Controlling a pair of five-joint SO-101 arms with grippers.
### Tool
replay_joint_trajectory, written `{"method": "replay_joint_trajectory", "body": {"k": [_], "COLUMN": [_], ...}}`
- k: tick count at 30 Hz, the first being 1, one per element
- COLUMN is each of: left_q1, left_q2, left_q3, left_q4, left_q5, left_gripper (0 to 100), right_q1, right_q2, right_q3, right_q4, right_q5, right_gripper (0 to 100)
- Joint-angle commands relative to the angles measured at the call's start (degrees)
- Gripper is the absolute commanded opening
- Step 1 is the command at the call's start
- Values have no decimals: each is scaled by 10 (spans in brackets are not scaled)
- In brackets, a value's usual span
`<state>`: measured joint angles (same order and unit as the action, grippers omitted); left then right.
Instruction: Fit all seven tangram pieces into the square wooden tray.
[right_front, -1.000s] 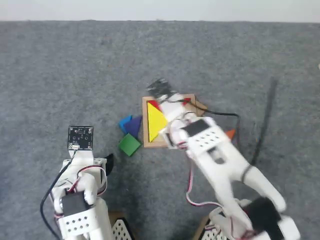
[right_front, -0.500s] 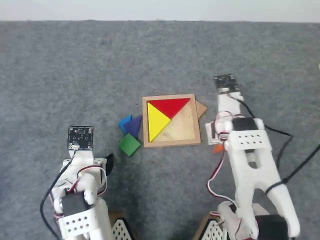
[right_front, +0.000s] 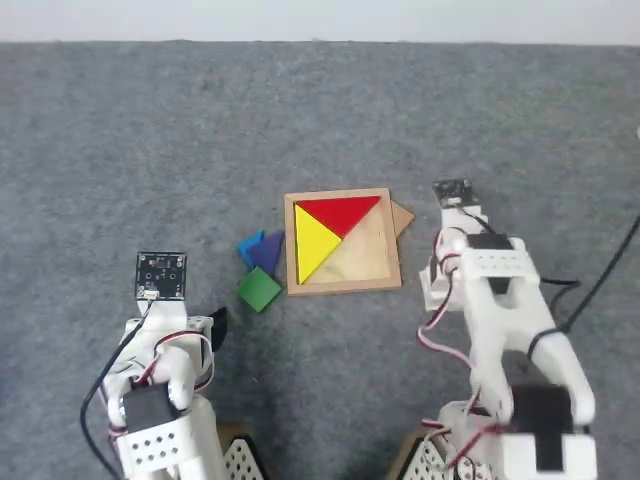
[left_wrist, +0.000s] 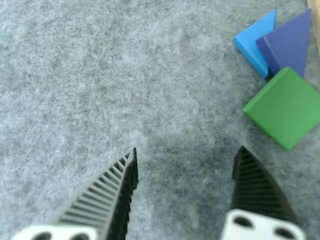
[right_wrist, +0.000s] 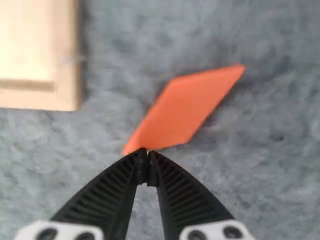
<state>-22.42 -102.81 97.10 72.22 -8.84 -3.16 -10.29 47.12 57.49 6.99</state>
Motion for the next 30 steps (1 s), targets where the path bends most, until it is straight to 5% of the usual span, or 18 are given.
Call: {"method": "replay_joint_trajectory", "body": {"k": [1,9,14,22,30], "left_q1": [0,0,0,0,0], "left_q2": [-12,-12,-12,-12,-12], "left_q3": [-7,-7,-7,-7,-7], "left_q4": [2,2,2,2,2], "left_q5": [3,3,3,3,3], "left_gripper": [298,298,298,298,298], "right_q1": [51,109,68,-32,4], "right_q2": [34,27,-39,-88,18], "right_q3": [-49,-56,-57,-57,-59], "right_q4": [-10,-26,-26,-54,-71], "right_q5": [8,34,33,-69,-70], "right_gripper": [7,7,8,9,8]}}
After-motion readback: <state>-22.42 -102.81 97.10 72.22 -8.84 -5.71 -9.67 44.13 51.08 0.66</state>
